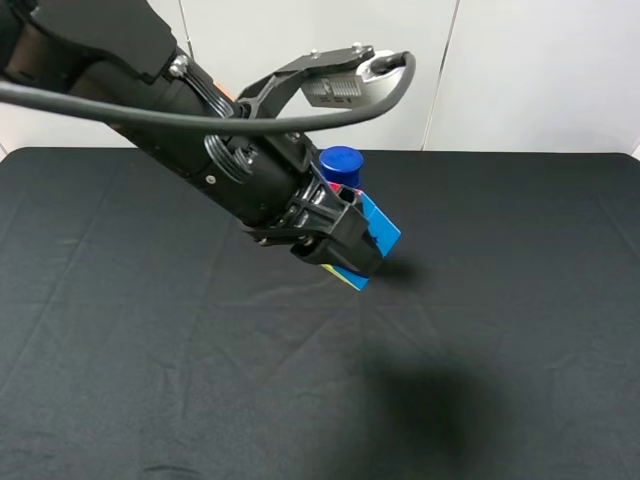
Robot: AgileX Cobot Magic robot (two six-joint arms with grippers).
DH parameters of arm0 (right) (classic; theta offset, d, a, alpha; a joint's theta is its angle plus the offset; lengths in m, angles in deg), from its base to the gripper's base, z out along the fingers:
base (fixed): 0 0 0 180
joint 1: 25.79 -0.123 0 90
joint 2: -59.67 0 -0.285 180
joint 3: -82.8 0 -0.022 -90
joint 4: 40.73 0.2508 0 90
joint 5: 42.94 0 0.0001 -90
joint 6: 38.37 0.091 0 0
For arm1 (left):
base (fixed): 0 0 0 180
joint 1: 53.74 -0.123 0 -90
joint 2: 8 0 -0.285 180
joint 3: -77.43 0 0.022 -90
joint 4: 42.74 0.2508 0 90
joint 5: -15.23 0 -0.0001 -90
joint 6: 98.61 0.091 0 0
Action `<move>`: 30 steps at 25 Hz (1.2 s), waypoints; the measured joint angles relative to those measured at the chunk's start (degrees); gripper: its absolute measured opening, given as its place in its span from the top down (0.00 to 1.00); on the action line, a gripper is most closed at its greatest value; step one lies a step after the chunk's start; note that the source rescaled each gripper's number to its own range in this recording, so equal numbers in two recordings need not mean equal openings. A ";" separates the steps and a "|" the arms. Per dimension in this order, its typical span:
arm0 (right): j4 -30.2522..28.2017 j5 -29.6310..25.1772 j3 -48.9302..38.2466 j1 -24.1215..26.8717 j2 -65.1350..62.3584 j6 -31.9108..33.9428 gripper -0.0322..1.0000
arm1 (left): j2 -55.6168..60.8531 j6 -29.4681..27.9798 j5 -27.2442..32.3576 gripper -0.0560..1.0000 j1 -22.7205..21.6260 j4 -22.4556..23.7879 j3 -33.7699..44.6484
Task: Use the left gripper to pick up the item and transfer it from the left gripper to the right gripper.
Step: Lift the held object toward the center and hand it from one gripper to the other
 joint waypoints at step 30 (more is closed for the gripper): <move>7.77 23.83 5.88 -36.63 36.11 -18.63 0.00 | 0.00 -0.05 -6.06 0.94 0.55 -9.27 0.00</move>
